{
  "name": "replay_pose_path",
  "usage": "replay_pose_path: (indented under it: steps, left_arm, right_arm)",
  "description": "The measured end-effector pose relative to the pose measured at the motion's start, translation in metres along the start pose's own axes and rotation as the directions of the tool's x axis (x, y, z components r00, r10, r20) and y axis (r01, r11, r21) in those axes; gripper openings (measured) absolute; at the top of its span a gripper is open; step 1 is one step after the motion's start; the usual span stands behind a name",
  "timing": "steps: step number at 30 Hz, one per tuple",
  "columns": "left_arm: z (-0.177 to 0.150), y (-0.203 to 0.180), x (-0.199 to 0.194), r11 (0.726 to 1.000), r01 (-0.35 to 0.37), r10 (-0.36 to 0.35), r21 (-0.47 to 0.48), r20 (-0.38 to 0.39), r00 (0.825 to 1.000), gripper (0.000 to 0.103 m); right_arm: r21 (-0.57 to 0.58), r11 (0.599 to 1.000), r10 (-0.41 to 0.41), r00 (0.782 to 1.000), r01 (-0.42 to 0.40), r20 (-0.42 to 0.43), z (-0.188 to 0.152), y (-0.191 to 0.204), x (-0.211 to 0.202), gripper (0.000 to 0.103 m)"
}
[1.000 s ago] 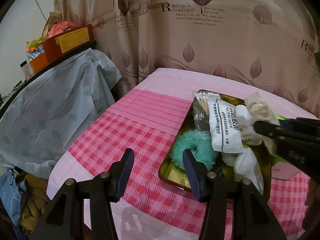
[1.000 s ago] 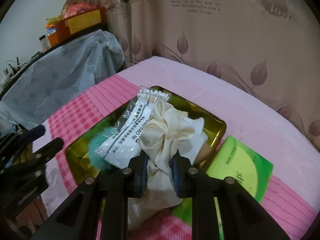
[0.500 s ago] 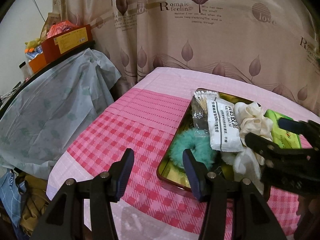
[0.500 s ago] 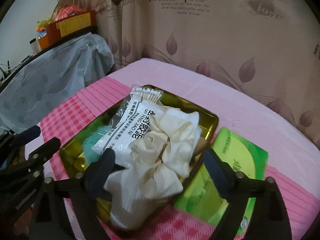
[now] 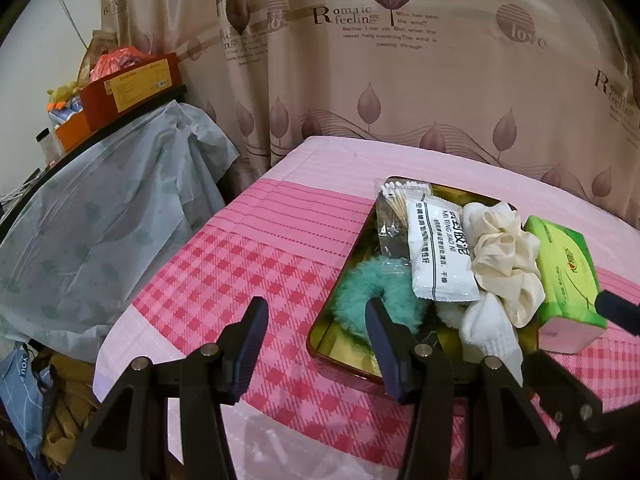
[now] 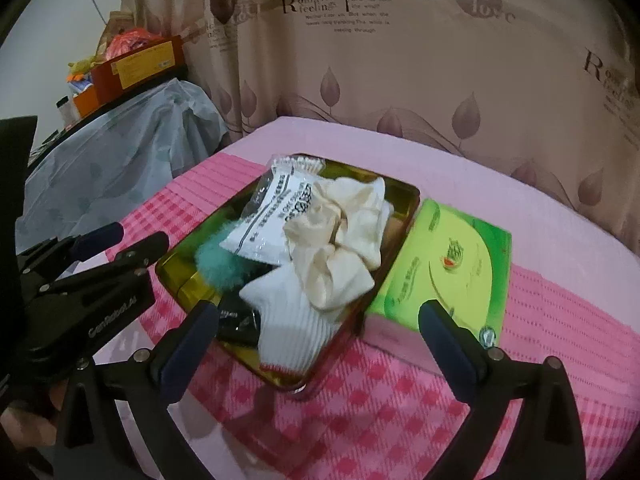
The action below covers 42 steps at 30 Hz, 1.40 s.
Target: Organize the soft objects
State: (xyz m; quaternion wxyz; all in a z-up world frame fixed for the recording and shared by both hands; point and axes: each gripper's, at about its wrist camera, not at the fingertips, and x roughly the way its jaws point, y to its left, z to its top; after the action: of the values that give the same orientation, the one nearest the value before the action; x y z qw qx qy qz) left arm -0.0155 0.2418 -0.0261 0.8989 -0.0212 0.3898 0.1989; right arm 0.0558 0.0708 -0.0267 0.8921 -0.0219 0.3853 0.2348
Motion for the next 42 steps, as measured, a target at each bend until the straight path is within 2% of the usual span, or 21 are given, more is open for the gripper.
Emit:
replay_pose_path:
  steps: [42]
  left_arm:
    - [-0.001,-0.002,0.001,1.0,0.005,-0.005,0.004,0.002,1.0,0.052]
  right_arm:
    - [-0.001,1.0,-0.004,1.0,0.004,-0.023,-0.011,0.004,0.0,0.1]
